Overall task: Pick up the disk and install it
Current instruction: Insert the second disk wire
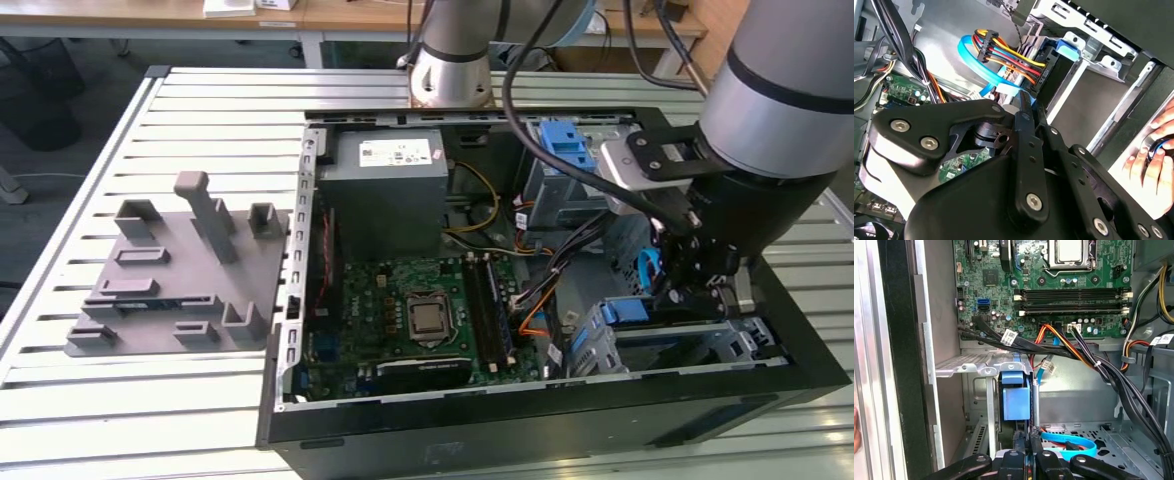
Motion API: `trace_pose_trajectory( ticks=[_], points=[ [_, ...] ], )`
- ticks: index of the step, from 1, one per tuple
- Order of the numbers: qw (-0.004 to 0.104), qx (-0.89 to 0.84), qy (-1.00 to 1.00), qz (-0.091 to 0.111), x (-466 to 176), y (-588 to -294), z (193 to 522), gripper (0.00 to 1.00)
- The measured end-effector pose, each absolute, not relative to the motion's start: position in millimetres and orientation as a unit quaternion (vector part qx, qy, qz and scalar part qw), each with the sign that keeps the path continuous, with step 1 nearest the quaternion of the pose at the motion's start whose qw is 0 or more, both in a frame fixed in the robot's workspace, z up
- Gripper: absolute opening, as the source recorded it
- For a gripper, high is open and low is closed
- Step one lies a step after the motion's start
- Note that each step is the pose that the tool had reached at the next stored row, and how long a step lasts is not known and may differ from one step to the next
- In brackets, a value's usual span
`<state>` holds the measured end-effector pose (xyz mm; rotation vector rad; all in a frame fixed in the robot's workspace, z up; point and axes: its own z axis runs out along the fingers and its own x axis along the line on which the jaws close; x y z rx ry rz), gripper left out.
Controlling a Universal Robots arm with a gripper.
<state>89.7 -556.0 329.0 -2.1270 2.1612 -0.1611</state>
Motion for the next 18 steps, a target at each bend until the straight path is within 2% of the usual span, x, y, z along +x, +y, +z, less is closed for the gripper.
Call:
trace_pose_trajectory(
  ticks=[11,12,13,14,18],
  points=[
    [0.053,-0.699,0.711,-0.053,89.8,-556.0,326.4,0.17],
    [0.053,-0.699,0.711,-0.053,89.8,-556.0,326.4,0.23],
    [0.053,-0.700,0.711,-0.053,89.8,-556.0,326.4,0.23],
    [0.053,-0.699,0.711,-0.053,89.8,-556.0,326.4,0.29],
    [0.053,-0.699,0.711,-0.053,89.8,-556.0,327.3,0.29]
  ],
)
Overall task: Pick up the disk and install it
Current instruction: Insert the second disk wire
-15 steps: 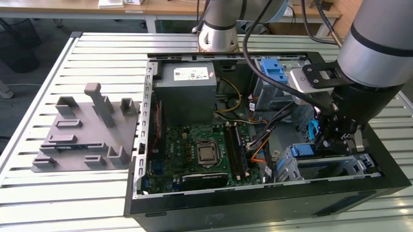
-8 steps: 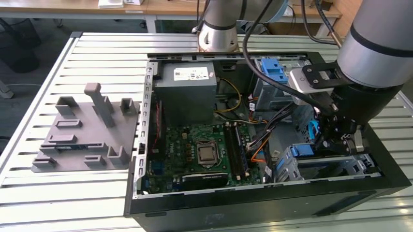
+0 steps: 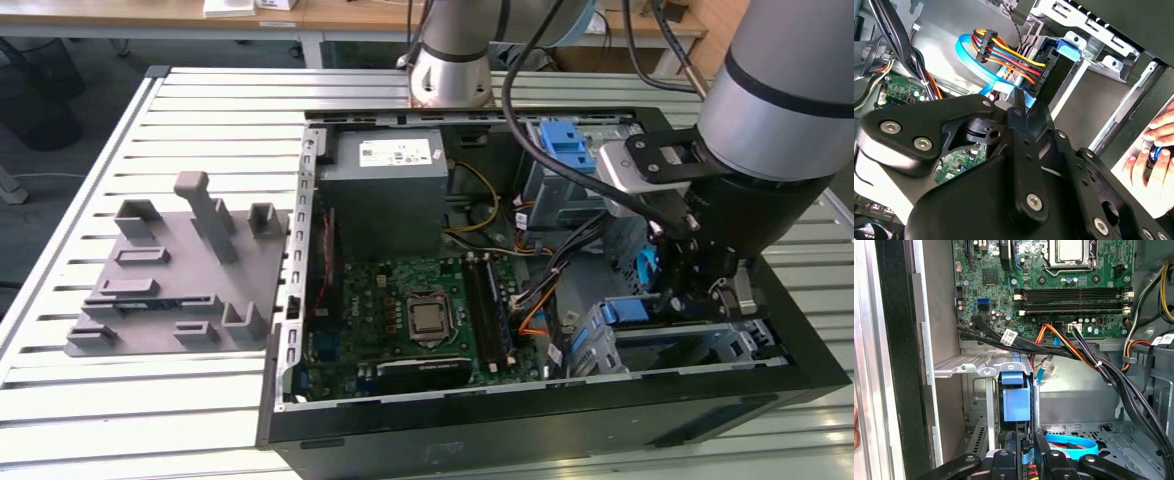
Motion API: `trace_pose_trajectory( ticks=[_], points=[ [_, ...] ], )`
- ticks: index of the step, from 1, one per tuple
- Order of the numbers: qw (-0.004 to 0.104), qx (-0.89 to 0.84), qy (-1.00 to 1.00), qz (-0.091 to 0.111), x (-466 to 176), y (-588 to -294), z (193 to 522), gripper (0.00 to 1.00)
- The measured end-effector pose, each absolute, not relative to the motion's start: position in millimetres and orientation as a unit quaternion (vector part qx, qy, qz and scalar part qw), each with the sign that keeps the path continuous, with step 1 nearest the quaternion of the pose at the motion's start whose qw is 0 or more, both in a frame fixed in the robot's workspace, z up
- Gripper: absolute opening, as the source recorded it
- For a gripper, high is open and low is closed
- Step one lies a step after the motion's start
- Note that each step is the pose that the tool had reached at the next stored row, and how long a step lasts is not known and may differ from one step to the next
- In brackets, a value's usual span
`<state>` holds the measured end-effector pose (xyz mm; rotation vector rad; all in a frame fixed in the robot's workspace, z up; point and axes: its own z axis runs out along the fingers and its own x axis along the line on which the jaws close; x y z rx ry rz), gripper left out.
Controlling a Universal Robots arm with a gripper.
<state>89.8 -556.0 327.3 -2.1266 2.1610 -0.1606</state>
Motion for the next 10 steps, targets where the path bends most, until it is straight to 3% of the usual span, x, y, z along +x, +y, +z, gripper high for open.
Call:
trace_pose_trajectory(
  ticks=[2,5,10],
  points=[
    [0.053,-0.699,0.711,-0.053,89.8,-556.0,327.8,0.30],
    [0.053,-0.699,0.711,-0.053,89.8,-556.0,329.0,0.42],
    [0.053,-0.699,0.711,-0.053,89.8,-556.0,334.9,0.42]
  ],
)
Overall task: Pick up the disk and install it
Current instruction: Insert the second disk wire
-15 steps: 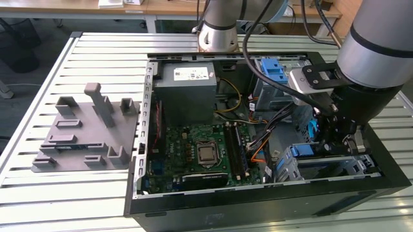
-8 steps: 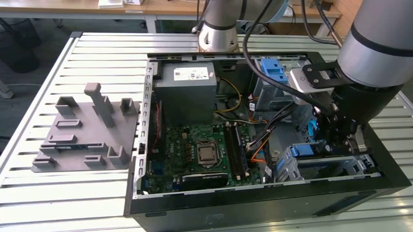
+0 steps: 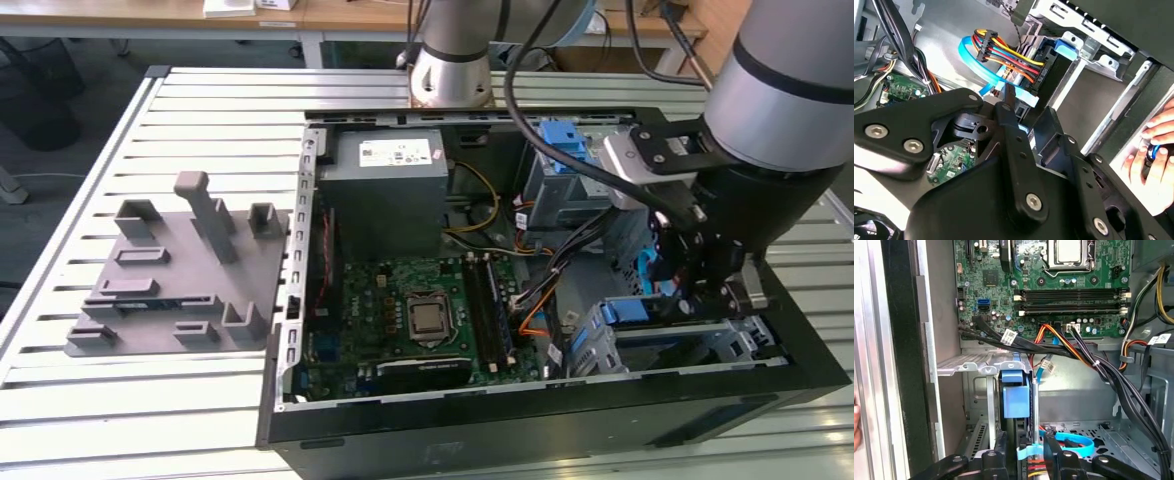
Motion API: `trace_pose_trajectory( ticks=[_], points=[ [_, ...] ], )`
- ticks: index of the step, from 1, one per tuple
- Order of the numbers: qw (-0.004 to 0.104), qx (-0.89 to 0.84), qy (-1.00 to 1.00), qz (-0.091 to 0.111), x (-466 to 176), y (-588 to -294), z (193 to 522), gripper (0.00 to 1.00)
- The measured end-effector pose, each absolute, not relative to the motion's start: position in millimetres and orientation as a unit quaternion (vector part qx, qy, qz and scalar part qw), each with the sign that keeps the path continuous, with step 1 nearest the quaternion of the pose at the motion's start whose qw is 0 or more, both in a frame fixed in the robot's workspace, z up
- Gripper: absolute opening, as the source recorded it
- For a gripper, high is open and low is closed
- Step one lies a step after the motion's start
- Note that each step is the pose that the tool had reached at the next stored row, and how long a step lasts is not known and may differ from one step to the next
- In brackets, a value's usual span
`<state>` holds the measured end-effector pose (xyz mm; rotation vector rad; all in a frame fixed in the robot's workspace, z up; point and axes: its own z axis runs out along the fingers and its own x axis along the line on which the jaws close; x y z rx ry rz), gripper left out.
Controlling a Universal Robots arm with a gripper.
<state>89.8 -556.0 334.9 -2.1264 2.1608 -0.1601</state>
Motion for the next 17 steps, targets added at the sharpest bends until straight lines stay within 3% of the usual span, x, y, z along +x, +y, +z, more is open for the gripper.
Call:
trace_pose_trajectory(
  ticks=[5,6,8,13,17],
  points=[
    [0.053,-0.699,0.711,-0.053,89.8,-556.0,343.3,0.41],
    [0.053,-0.699,0.711,-0.053,89.8,-556.0,344.9,0.35],
    [0.053,-0.699,0.711,-0.053,89.8,-556.0,346.0,0.35],
    [0.053,-0.699,0.711,-0.053,89.8,-556.0,346.2,0.11],
    [0.053,-0.699,0.711,-0.053,89.8,-556.0,346.2,0.11]
  ],
)
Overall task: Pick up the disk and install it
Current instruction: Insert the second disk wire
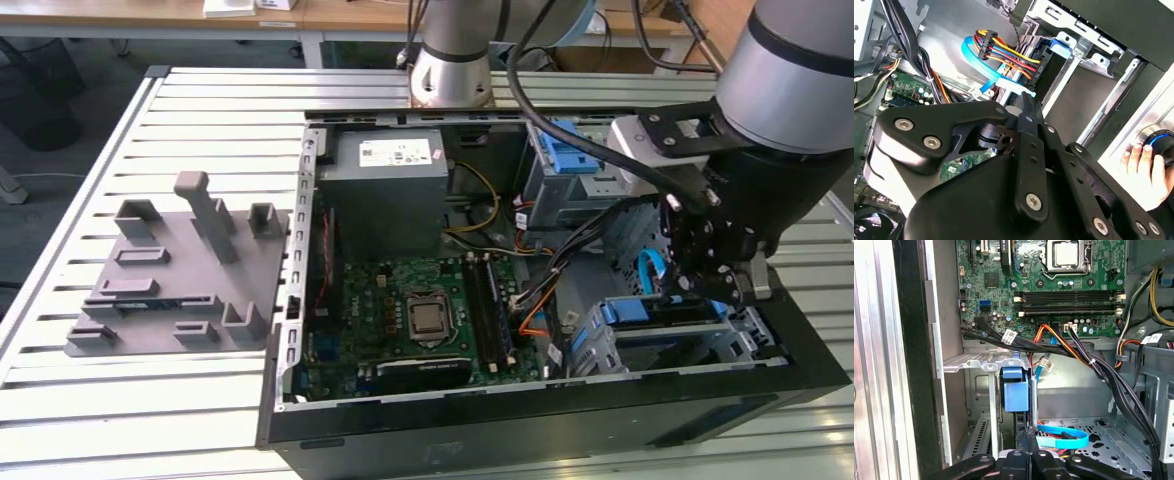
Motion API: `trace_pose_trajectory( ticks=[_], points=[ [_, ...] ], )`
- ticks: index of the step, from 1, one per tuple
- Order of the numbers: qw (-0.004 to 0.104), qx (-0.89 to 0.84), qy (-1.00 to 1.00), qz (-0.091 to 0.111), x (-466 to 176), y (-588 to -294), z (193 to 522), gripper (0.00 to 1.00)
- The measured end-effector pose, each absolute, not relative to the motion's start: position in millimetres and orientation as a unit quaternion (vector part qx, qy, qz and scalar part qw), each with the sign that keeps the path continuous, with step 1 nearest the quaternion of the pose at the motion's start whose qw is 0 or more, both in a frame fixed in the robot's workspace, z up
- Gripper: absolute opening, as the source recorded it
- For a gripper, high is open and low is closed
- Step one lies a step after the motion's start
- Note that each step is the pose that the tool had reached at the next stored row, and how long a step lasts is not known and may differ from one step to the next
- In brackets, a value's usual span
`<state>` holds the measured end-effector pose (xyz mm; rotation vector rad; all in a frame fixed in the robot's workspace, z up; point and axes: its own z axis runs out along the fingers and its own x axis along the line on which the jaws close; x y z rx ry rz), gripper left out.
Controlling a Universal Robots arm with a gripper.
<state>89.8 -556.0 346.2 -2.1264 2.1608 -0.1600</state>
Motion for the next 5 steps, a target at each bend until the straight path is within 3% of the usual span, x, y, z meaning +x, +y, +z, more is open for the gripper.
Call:
trace_pose_trajectory(
  ticks=[5],
  points=[
    [0.053,-0.699,0.711,-0.053,89.8,-556.0,346.3,0.11]
  ],
)
